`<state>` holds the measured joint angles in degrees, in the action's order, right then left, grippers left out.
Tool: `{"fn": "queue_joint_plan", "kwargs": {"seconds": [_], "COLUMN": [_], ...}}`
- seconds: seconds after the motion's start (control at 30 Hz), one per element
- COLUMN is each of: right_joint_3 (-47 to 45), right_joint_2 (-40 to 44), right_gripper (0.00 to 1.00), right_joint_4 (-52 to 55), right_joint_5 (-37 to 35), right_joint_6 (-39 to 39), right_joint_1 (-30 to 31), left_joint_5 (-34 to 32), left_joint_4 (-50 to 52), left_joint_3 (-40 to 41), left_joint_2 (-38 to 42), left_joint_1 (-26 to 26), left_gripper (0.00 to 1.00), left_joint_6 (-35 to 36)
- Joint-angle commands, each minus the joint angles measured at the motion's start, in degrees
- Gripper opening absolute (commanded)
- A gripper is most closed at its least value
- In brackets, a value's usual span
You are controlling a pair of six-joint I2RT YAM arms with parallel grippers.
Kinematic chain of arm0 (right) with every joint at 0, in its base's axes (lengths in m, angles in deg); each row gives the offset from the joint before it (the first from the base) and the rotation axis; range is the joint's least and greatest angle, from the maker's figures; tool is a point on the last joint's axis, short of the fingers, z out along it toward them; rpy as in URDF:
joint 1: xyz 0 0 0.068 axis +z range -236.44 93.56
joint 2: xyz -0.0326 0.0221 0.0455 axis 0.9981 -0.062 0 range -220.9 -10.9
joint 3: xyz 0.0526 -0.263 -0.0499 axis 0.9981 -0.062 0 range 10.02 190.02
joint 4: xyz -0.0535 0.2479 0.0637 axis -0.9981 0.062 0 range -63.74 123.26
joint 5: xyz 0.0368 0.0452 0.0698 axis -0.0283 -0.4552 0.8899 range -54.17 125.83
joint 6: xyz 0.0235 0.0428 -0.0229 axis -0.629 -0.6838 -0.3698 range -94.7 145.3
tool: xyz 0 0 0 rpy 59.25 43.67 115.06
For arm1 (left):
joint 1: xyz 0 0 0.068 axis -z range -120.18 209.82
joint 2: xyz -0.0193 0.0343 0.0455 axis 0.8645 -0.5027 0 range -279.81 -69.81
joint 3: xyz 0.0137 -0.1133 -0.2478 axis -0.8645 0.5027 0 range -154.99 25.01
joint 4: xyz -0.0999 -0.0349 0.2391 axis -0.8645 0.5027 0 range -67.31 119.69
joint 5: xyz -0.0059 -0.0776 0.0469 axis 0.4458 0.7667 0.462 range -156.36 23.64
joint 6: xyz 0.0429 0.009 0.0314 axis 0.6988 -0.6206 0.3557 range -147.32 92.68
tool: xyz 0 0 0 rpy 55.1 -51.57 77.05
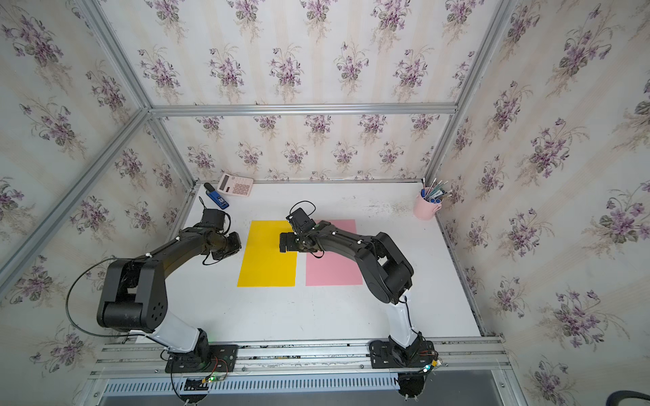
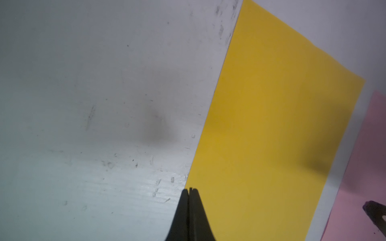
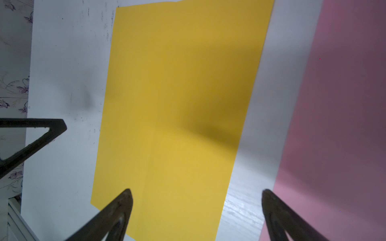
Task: Fold the rectangular paper in half along the long edge
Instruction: Pick up the paper from the center of the board.
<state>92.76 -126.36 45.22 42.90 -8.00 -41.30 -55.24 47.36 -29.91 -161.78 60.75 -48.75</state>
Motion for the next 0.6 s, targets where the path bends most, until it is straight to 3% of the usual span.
{"fn": "queue_joint_plan", "kwargs": {"seconds": [0.0, 0.57], "right_joint_3": [1.0, 2.2], "right_joint_2": [-0.5, -1.3], "right_gripper": [0.96, 0.97], "right_joint_4": [3.5, 4.5], "right_joint_5": [1.5, 4.2], "right_joint_6": [1.9, 2.3], "right_joint_1": [-0.1, 0.1], "left_joint_5": [0.7, 2.9], "left_joint_4": [-2.0, 4.8], "left_joint_3": [-0.5, -7.5], "left_joint_2": [-0.4, -10.3], "left_joint_1": [0.0, -1.1], "left_gripper": [0.0, 0.03], "left_joint_6": [2.3, 3.6]}}
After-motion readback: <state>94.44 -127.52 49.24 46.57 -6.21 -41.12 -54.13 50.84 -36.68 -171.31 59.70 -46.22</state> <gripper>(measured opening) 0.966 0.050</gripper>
